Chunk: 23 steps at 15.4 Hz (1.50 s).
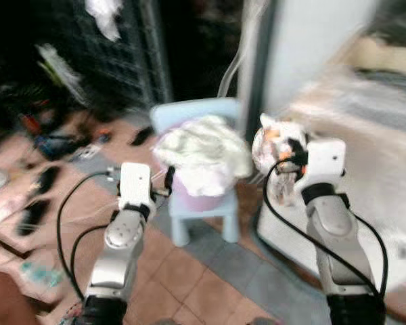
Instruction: Clothes washing
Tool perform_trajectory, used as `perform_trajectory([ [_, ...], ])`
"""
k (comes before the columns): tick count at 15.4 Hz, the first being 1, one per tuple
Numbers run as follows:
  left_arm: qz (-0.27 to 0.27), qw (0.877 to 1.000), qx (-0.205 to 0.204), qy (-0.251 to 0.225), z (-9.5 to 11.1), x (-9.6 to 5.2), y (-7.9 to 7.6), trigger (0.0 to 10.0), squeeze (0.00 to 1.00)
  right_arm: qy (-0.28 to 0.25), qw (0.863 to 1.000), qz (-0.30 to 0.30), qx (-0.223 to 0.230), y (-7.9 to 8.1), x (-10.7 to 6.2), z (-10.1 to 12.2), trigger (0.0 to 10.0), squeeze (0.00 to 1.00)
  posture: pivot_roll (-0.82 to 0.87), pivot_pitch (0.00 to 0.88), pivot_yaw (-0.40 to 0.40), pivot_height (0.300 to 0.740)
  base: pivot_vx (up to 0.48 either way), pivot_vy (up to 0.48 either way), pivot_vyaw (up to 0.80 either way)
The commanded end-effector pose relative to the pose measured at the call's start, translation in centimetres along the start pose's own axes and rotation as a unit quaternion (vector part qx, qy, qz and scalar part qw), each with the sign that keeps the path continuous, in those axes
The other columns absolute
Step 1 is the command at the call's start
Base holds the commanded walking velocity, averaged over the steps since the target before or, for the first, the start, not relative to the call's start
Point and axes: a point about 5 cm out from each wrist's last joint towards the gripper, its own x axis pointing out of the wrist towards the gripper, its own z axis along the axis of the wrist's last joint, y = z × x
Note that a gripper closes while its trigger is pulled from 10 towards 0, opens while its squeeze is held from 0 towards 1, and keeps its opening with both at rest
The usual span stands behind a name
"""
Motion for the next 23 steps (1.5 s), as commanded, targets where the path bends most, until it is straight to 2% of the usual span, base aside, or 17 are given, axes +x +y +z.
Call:
perform_trajectory([
  [1, 0.005, 1.0, 0.001, 0.0, 0.0, 0.0, 0.5, 10.0, 0.0, -0.011, 1.0, 0.008, 0.001, 0.5, 0.2, 0.6, 10.0, 0.0, -0.11, 0.0, 0.108, 0.74, 0.0, -0.285, -0.8],
  [7, 0.005, 1.0, -0.021, -0.009, 0.2, 0.1, 0.7, 10.0, 0.0, -0.007, 1.0, 0.011, -0.003, 0.4, 0.1, 0.4, 10.0, 0.0, -0.12, 0.0, 0.104, 0.74, 0.04, -0.047, -0.62],
  [11, 0.007, 1.0, -0.022, -0.01, 0.3, 0.3, 0.9, 10.0, 0.0, -0.041, 0.999, 0.026, -0.022, 0.6, 1.4, 1.8, 10.0, 0.0, -0.12, 0.0, 0.11, 0.74, 0.331, 0.0, -0.31],
  [14, 0.006, 1.0, -0.028, -0.013, 0.3, 0.3, 0.8, 10.0, 0.0, -0.088, 0.995, 0.025, -0.038, -0.2, 4.2, 4.3, 10.0, 0.0, -0.12, 0.0, 0.112, 0.74, 0.4, 0.0, -0.35],
  [17, 0.005, 0.999, -0.03, -0.011, 0.2, 0.3, 0.7, 10.0, 0.0, -0.115, 0.991, 0.038, -0.055, -0.7, 5.9, 5.8, 10.0, 0.0, -0.11, 0.0, 0.111, 0.74, 0.41, 0.0, -0.53],
  [20, 0.004, 0.999, -0.031, -0.01, 0.2, 0.3, 0.6, 10.0, 0.0, -0.139, 0.983, 0.084, -0.09, 0.5, 7.2, 7.1, 10.0, 0.0, -0.11, 0.0, 0.112, 0.74, 0.41, 0.0, 0.0],
  [23, 0.002, 0.999, -0.031, -0.011, 0.3, 0.4, 0.6, 10.0, 0.0, -0.154, 0.979, 0.09, -0.099, 0.8, 8.8, 8.7, 10.0, 0.0, -0.11, 0.0, 0.113, 0.74, 0.414, 0.0, 0.0],
])
